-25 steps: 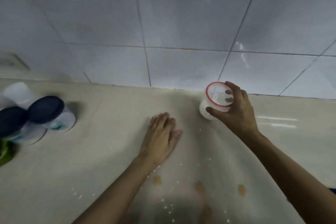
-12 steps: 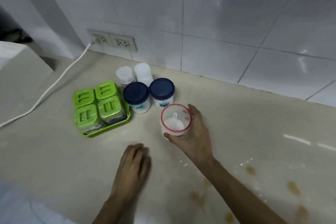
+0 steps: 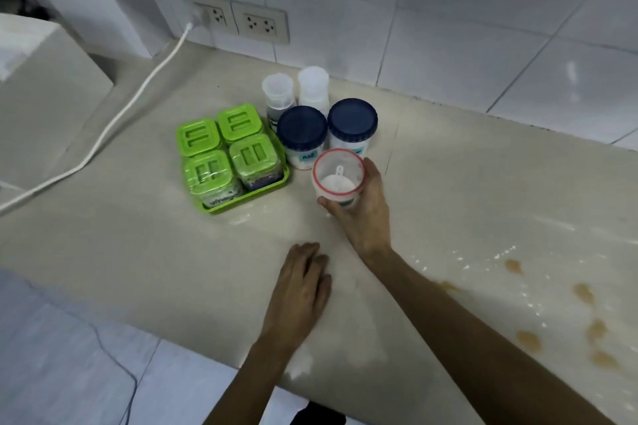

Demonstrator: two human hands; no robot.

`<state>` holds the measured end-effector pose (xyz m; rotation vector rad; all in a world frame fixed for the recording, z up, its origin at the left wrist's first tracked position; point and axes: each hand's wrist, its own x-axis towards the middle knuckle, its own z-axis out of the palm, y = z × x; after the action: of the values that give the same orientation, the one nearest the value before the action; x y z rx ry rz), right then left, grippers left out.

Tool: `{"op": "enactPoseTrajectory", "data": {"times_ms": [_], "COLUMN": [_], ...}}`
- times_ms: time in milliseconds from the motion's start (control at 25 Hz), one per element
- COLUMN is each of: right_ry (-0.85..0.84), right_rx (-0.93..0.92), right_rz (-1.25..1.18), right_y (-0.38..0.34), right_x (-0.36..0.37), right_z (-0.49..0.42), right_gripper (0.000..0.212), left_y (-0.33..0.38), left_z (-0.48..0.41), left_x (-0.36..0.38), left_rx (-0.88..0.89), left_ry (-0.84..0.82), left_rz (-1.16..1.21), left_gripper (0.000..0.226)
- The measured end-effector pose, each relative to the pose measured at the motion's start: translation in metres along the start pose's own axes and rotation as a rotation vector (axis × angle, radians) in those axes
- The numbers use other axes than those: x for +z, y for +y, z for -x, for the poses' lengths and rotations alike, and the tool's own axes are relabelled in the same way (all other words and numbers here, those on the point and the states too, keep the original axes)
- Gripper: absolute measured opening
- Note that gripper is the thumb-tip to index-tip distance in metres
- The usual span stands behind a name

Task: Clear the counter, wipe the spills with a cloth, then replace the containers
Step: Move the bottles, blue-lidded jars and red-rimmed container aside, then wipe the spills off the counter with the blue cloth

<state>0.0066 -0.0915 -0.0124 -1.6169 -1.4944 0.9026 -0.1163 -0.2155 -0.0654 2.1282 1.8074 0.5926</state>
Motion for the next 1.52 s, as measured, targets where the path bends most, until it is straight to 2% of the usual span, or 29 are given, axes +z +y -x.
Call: {"op": "enactPoseTrajectory", "data": {"times_ms": [160, 240, 320, 440, 680, 1000, 1120, 1240, 1440, 1520], "right_ry": [-0.084, -0.115, -0.116, -0.036, 0.136, 0.257, 0.297, 0.313, 0.235, 0.209], "right_rx": [-0.062, -0.107, -0.127, -0.093, 0.168, 0.173, 0.191, 0.22, 0.478, 0.51], "right_rz": [0.195, 0.256, 0.316, 0.367, 0.364, 0.513, 0.644, 0.763, 0.863, 0.888], "right_y": [0.016, 0.031, 0.052, 0.089, 0.164, 0.245, 0.281, 0.315, 0.344, 0.338], "right_x": [-0.022, -0.054, -0.097, -0.159, -0.266, -0.433, -0.484, -0.515, -0.53, -0.515], "right_z": [0.028, 0.069, 0.123, 0.203, 0.316, 0.326, 0.312, 0.291, 0.261, 0.258], "right_gripper": [0.1, 0.081, 0.06, 0.044, 0.038, 0.042, 0.046, 0.05, 0.065, 0.066], "left_y": [0.016, 0.033, 0.052, 0.076, 0.162, 0.35, 0.386, 0.409, 0.401, 0.386], "left_z": [0.012, 0.027, 0.043, 0.061, 0.074, 0.083, 0.082, 0.085, 0.083, 0.081], "left_x": [-0.005, -0.006, 0.002, 0.017, 0.068, 0.157, 0.179, 0.188, 0.179, 0.173], "left_rx": [0.007, 0.06, 0.205, 0.321, 0.642, 0.904, 0.917, 0.831, 0.733, 0.677], "left_ry": [0.032, 0.013, -0.033, -0.092, -0.215, -0.229, -0.231, -0.224, -0.214, -0.23], "left_rz": [0.081, 0.125, 0.12, 0.146, 0.07, 0.042, -0.028, -0.018, -0.035, -0.024], "left_gripper": [0.027, 0.026, 0.025, 0.023, 0.027, 0.036, 0.038, 0.033, 0.032, 0.032]}}
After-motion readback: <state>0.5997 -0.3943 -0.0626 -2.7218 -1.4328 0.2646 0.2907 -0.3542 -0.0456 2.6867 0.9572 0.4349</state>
